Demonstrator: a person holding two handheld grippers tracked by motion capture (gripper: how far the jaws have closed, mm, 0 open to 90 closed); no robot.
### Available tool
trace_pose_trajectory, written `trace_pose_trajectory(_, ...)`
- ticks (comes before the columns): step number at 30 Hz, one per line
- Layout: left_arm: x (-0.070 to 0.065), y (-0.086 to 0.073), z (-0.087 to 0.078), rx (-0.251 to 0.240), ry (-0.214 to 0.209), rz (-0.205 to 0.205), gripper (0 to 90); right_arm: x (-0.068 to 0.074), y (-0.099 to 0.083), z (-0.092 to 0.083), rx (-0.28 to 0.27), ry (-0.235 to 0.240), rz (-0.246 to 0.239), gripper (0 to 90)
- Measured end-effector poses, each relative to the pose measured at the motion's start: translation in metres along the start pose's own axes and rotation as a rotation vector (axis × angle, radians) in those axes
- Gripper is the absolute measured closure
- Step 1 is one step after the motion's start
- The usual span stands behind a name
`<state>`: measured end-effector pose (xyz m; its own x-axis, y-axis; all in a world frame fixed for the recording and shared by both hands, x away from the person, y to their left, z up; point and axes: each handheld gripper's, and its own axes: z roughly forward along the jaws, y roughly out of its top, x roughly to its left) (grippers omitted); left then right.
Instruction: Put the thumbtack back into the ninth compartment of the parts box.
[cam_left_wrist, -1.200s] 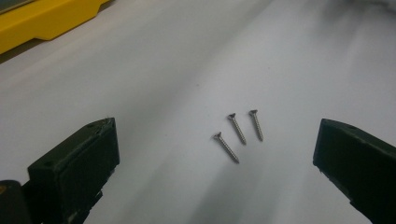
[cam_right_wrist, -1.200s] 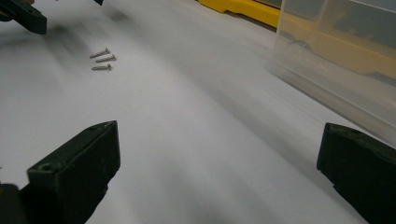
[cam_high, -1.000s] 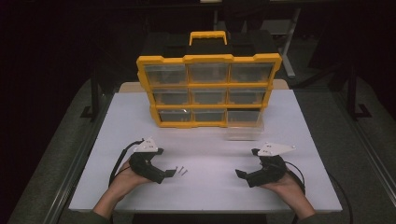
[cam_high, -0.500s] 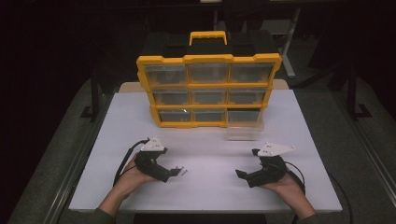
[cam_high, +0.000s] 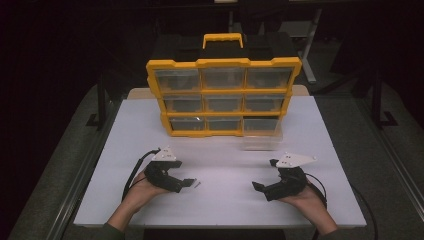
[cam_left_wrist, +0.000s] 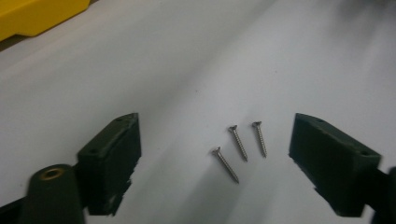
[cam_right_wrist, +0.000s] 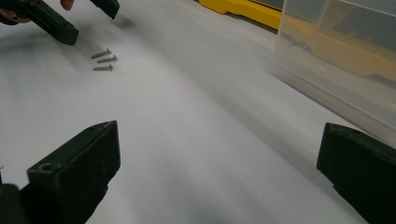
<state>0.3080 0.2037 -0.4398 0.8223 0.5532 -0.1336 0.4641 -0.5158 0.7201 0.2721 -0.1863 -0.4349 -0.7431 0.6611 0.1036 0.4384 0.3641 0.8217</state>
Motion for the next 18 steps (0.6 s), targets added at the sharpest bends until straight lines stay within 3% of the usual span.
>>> trace_pose_trajectory(5,0.0020,0.0010,0.0017,0.015,-0.001,-0.017,31.5,-0.0003,0.0002,0.0000,0.000,0.001,0.004,0.0)
trace_pose_trajectory(18,-0.0006,0.0029,0.0041,0.052,0.011,-0.009,56.1,-0.0008,0.0006,0.0012,0.000,0.010,0.000,0.0)
